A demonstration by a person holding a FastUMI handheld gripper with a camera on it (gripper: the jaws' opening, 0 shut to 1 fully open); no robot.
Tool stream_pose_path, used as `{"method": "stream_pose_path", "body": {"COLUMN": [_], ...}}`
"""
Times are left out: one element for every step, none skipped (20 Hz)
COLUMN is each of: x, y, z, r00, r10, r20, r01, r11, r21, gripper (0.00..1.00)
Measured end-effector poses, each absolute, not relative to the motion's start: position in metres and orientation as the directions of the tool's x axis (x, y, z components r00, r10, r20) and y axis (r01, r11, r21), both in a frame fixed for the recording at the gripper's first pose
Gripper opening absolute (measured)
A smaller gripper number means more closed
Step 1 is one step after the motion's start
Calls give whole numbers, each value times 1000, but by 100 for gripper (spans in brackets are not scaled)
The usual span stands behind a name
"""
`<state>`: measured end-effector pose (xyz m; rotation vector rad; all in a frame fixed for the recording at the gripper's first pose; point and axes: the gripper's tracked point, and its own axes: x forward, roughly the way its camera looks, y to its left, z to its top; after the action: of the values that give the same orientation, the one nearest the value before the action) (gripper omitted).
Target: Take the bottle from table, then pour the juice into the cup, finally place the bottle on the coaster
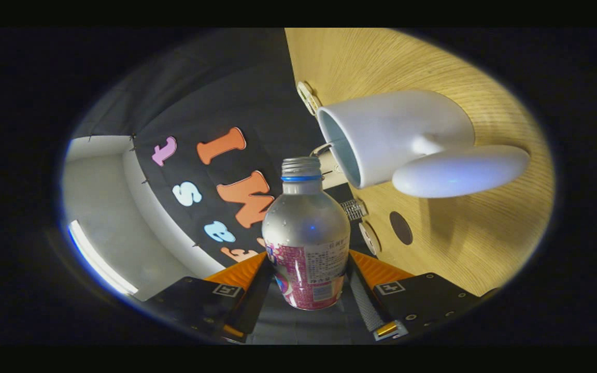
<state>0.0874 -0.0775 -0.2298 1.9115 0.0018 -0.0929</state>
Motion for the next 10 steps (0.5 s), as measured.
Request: {"method": "stream_pose_path", "body": {"x": [86, 87, 87, 89, 89, 89, 91, 91, 90, 90], "y": [-78, -78, -78, -78, -78, -78, -78, -79, -77, -77], "z": [-229, -229, -228, -228, -227, -229, -227, -226, -226, -226], "r00": [997, 997, 998, 998, 998, 997, 997, 997, 997, 998], "r10": [-46, -47, -47, -49, -50, -54, -56, -55, -53, -49], "r20": [-61, -56, -51, -47, -44, -48, -51, -50, -48, -48], "r01": [41, 36, 31, 27, 24, 26, 27, 26, 25, 27], "r11": [-341, -346, -351, -355, -356, -361, -364, -366, -367, -365], "r21": [939, 937, 936, 934, 934, 932, 931, 930, 930, 931], "gripper": [79, 79, 78, 79, 79, 79, 79, 79, 79, 79]}}
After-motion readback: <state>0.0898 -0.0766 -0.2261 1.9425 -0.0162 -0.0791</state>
